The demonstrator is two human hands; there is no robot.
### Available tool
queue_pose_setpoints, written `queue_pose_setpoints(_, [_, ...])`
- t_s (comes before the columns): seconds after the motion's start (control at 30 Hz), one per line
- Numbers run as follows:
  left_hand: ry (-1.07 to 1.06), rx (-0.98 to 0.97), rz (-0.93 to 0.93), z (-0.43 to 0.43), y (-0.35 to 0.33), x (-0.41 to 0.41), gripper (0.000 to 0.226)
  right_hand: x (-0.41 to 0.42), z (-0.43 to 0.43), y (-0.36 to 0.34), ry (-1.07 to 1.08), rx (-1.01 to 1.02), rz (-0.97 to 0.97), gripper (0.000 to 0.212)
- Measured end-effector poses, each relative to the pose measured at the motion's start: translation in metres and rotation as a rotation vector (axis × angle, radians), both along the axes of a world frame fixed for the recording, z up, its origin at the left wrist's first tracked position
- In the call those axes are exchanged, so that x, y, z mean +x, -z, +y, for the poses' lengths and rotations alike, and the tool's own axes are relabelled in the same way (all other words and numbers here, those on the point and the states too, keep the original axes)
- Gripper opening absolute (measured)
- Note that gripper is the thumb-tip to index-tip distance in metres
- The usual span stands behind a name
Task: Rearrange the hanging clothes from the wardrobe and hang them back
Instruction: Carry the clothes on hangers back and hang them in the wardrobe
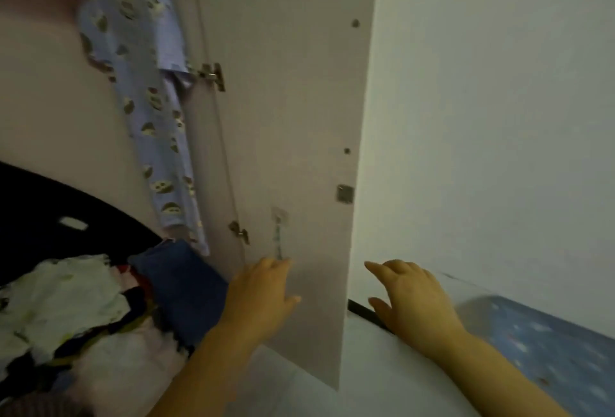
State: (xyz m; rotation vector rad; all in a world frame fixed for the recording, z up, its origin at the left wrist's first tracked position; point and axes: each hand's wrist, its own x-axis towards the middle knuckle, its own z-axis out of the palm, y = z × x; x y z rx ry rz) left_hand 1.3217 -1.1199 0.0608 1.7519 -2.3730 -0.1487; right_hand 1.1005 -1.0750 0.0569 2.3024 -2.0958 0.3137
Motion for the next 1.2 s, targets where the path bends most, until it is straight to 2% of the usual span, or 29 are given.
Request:
queue_pose_setpoints(0.23, [0.368, 0.027, -0.037, 0.105, 0.017, -0.133, 0.057, -0.112, 0.187, 0.024, 0.387, 0.076, -0.078, 0.055])
queue_pose_setpoints(0.43, [0.738, 0.014, -0.069, 0.213, 0.028, -0.233, 0.057, -0.158, 0.366, 0.036, 0.808, 0.090, -0.074, 0.058])
queue_pose_setpoints(0.57, [1.007, 0.040, -0.094, 0.303, 0.046, -0.281, 0.059, -0.151, 0.492, 0.050, 1.106, 0.138, -0.119, 0.057])
queue_pose_setpoints(0.77, [1.349, 0.132, -0.148, 0.465, 0.072, -0.332, 0.060, -0.121, 0.671, 0.059, 1.413, 0.219, -0.168, 0.054])
queue_pose_setpoints(0.93, [1.614, 0.085, -0.173, 0.620, 0.080, -0.377, 0.059, -0.102, 0.818, 0.069, 1.646, 0.239, -0.226, 0.054])
queue_pose_setpoints(1.2, [1.770, 0.074, -0.227, 0.810, 0.084, -0.447, 0.057, -0.130, 0.982, 0.093, 1.779, 0.218, -0.269, 0.058])
